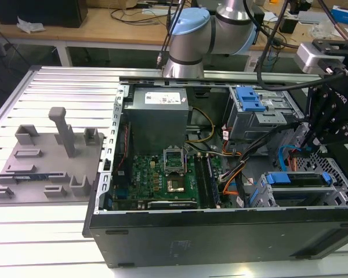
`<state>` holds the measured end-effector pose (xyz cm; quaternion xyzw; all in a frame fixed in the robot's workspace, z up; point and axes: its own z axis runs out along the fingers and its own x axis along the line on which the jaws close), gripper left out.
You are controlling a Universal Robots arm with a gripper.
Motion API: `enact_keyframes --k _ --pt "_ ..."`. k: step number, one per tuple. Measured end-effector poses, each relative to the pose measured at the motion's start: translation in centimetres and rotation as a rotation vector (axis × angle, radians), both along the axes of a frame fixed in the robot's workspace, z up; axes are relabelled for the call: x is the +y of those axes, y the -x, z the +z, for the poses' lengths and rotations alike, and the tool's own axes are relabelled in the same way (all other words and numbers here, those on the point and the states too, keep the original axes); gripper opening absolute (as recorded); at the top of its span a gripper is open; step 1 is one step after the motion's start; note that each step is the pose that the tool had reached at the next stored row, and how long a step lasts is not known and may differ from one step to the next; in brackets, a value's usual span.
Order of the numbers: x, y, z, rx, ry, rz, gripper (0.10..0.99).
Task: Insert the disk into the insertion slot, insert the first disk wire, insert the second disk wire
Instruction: 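Insert the first disk wire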
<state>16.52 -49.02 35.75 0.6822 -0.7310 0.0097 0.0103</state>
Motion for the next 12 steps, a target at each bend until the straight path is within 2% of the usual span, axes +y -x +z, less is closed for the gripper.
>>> enact_keyframes --k 2,3,4,5,7,12 --pt "0.0 -0.04 0.0 0.006 0.0 0.0 0.169" --pt "0.0 -0.11 0.0 0.0126 0.0 0.0 0.169" --pt "0.0 -0.3 0.0 0.0248 0.0 0.0 0.169" --pt "0.0 -0.44 0.0 0.0299 0.0 0.0 0.169" --pt "0.0 -0.57 0.0 0.0323 0.0 0.0 0.169" --pt "-0.11 -0.64 -0.01 0.0325 0.0 0.0 0.169"
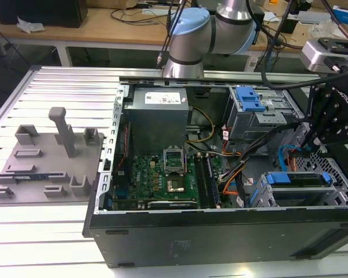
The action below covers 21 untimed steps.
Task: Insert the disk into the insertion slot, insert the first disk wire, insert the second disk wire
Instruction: 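Insert the first disk wire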
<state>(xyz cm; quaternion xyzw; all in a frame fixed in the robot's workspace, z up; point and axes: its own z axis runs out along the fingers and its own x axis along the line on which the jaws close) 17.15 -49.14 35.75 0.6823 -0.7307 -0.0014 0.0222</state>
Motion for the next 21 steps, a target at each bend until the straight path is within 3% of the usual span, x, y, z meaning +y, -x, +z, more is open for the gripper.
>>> enact_keyframes --k 1,8,13,21 --pt "-0.4 0.0 -0.01 0.0 0.0 0.0 0.169" --pt "-1.64 0.0 -0.05 -0.0001 0.0 0.0 0.169" --pt "-1.94 0.0 -0.1 -0.0119 0.0 0.0 0.169" --pt "-2.04 0.28 -0.2 -0.0126 0.0 0.0 0.169"
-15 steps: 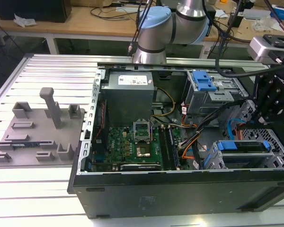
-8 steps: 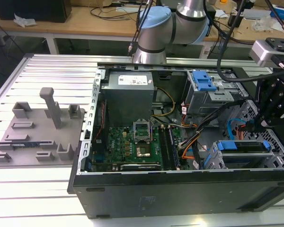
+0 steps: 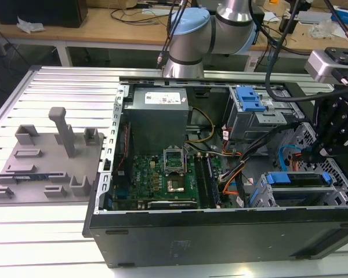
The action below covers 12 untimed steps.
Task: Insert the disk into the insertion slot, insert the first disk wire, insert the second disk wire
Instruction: 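Insert the first disk wire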
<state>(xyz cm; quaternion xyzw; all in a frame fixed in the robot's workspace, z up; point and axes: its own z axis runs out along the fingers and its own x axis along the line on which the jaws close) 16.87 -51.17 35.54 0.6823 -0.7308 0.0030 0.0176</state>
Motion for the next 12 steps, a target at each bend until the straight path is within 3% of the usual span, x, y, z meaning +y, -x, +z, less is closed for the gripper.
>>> enact_keyframes --k 5,12 --pt "-0.02 -0.35 -0.16 -0.0001 0.0 0.0 0.169" --pt "-0.18 -0.09 -0.18 -0.0001 0.001 0.0 0.169"
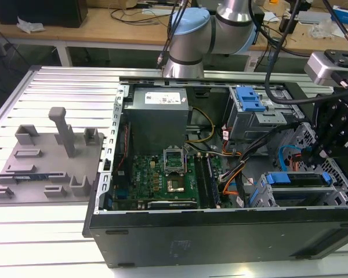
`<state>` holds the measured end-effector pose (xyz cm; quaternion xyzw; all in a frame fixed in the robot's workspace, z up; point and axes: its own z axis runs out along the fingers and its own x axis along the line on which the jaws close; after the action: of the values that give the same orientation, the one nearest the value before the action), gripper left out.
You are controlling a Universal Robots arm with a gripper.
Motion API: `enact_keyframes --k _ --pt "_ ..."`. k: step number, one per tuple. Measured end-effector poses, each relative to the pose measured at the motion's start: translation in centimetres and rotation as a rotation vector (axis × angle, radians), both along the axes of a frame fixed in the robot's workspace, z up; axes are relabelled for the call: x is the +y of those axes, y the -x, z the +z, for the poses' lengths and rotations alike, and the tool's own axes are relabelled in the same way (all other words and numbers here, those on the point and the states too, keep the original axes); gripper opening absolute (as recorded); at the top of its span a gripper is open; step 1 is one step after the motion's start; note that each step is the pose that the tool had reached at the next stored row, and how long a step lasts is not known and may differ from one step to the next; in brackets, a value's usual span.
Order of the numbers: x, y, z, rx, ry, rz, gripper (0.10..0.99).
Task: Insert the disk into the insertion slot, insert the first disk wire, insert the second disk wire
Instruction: 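Insert the first disk wire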
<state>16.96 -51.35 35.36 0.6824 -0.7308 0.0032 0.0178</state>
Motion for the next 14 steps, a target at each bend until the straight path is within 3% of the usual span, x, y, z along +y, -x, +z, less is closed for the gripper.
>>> enact_keyframes --k 14 --pt "-0.82 0.05 -0.01 -0.0001 0.001 0.0 0.169"
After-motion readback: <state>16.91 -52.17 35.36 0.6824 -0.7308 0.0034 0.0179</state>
